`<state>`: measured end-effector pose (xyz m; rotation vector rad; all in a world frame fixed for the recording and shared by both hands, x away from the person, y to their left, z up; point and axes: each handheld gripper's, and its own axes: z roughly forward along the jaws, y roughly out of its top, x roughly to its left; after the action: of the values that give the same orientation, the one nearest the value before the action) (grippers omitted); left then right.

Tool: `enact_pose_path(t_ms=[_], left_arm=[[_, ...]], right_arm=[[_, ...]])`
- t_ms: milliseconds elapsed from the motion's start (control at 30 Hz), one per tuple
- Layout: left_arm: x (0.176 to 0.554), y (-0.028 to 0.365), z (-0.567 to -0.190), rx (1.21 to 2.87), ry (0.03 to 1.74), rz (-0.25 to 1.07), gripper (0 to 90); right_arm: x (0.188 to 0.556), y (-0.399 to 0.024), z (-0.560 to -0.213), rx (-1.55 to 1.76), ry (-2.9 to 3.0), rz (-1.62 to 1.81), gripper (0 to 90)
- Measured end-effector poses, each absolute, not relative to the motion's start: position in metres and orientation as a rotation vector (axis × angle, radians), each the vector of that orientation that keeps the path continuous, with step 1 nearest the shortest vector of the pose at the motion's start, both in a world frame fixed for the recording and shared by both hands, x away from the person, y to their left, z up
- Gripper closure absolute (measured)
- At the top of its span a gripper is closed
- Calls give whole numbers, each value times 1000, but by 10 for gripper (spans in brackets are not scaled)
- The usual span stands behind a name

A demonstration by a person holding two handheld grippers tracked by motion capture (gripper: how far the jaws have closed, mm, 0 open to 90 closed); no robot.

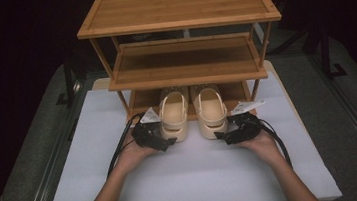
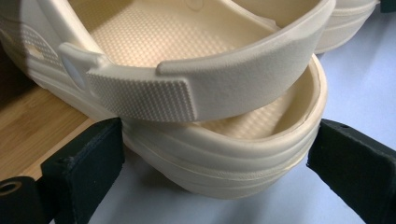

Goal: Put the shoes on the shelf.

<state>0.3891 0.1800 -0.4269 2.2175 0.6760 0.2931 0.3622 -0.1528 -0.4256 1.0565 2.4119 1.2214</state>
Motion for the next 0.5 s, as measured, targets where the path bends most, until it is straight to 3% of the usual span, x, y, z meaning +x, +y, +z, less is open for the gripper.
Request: enact_pose_path(t_ms=[500], left_arm=[[390, 164, -428, 2232, 681, 317, 51]], right_arm=[[366, -130, -425, 1031, 2401, 1235, 216]])
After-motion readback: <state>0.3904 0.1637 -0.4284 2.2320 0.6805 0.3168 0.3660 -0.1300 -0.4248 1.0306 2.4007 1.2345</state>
